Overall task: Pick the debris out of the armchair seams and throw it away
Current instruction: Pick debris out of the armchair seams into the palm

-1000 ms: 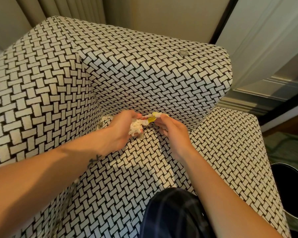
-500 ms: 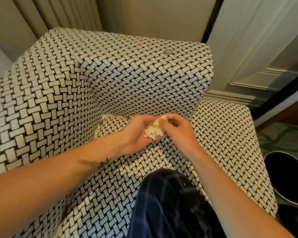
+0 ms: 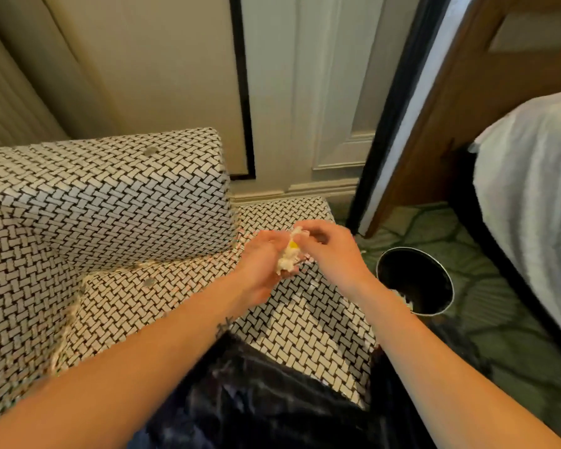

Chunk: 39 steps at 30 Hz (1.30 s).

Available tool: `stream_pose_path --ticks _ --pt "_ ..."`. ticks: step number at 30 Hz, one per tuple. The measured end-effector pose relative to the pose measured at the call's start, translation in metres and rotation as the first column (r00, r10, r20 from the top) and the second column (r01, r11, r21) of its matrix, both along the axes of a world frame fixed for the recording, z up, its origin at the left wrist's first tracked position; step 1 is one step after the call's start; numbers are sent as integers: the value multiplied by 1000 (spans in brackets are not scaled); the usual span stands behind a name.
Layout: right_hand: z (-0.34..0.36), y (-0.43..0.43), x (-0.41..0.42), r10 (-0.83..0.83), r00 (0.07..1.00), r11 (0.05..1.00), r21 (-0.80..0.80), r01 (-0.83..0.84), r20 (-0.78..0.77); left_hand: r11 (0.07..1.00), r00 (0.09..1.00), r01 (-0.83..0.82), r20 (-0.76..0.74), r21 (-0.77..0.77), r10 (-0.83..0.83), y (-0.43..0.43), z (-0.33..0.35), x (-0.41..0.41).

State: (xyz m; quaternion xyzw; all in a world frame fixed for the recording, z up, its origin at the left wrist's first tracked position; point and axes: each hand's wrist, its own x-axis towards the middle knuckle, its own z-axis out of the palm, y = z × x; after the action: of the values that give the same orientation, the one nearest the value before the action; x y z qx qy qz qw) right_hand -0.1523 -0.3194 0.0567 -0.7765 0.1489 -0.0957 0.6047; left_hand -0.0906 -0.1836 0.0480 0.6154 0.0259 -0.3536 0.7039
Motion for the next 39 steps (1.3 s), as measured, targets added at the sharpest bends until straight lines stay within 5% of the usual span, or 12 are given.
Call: stream_pose_path --ticks 8,19,24,29,39 --pt "-23 -112 -45 -191 982 981 51 190 17 999 1000 -1 -19 47 2 -131 -13 -40" --pt "-119 -243 -65 -449 876 816 319 482 -176 994 932 94 -345 -60 -109 -283 -102 -41" --pt "-161 -274 -67 -464 830 664 499 557 -309 996 879 43 -471 -76 -73 -324 -140 -41" --pt "-190 -304 -66 -504 766 566 518 642 -399 1000 866 -20 -500 -22 7 -355 -156 -42" --pt "-198 -301 -83 -501 757 502 572 649 -420 1000 881 -10 -473 2 10 -350 -165 -51"
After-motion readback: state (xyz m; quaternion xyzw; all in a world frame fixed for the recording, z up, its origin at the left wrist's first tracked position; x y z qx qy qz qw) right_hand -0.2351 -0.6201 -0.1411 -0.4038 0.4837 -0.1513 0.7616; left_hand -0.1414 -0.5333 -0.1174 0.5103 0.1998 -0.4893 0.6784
